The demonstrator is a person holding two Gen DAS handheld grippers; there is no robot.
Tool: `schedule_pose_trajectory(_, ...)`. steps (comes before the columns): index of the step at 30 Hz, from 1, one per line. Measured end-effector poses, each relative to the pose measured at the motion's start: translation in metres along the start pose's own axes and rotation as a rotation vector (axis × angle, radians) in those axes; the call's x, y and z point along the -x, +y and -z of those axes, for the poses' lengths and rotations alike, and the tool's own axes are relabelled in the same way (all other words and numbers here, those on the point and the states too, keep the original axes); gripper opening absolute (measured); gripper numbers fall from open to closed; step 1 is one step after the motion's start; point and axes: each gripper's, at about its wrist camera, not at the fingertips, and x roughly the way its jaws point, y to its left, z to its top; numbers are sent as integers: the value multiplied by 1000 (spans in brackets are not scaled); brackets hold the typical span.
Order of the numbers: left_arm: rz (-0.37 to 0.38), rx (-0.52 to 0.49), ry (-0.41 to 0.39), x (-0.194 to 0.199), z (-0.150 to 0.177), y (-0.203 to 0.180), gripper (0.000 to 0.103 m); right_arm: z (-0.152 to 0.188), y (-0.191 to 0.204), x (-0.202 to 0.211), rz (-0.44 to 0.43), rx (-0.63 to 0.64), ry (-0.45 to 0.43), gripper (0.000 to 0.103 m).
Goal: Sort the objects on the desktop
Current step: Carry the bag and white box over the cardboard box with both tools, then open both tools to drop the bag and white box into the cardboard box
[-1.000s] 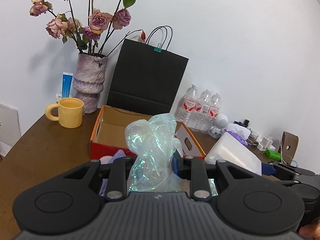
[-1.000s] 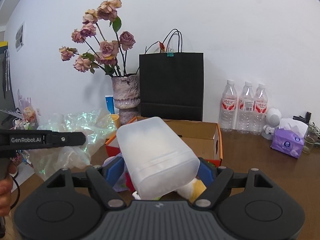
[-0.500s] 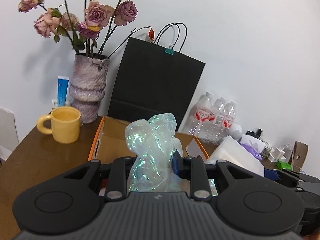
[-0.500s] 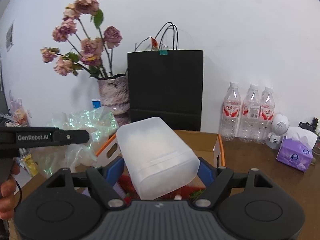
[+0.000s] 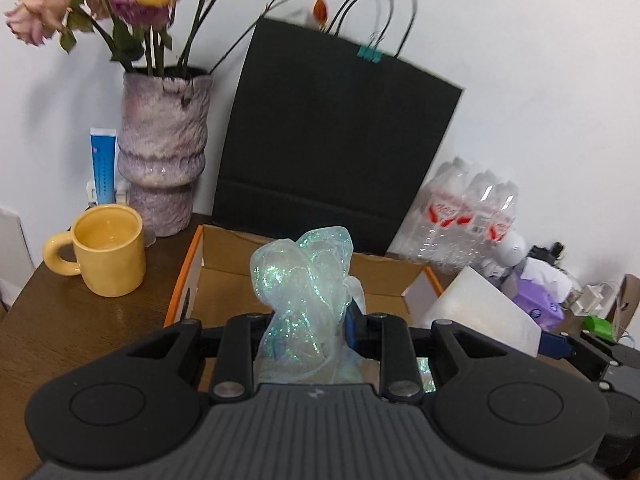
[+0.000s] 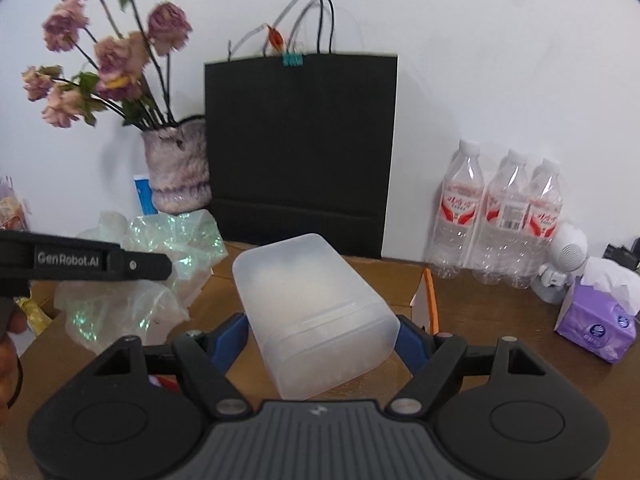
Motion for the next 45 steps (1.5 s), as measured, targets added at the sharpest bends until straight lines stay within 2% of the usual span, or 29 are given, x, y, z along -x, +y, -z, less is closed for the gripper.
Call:
schedule_pose_trajectory(8,-65,-33,45,-48,-11,1,27,-11,-17,-55,76,28,68,77)
schedule_pose_trajectory(13,-107,-49,89,-85,-9,5,27,-12,-34,-98,87,-9,154,77)
schedule_pose_trajectory(21,-192,-110,164,-143,5,10,27,-4,-37,-163,140,17,279,77)
schedule_pose_trajectory(23,-199,-139,170,-148,8,10,27,-2,-34,-171,148,43,293,77)
schedule_pose_trajectory(29,-224,-145,196,-164,10,12,27,3,-31,-190,169,76,333,77)
schedule_pose_trajectory(34,-259,-158,242,-171,10,9,31,0,-28,-193,161,94,354,78)
schedule_pose_trajectory(35,-263,-158,241,-171,10,8,35,1,-28,-194,157,99,359,78)
schedule_pose_trajectory(37,-268,-158,236,-171,10,8,54,1,-27,-192,151,97,354,78)
schedule_pose_trajectory(38,-266,-157,226,-169,10,8,77,1,-27,-189,148,88,339,79)
schedule_pose_trajectory(39,-263,-156,214,-167,9,8,90,0,-26,-185,144,81,325,84)
schedule_pose_trajectory(40,-258,-154,198,-162,8,8,92,-1,-25,-180,138,79,312,89)
schedule_pose_trajectory(45,-238,-123,120,-134,-4,6,103,-9,-20,-151,132,80,245,93)
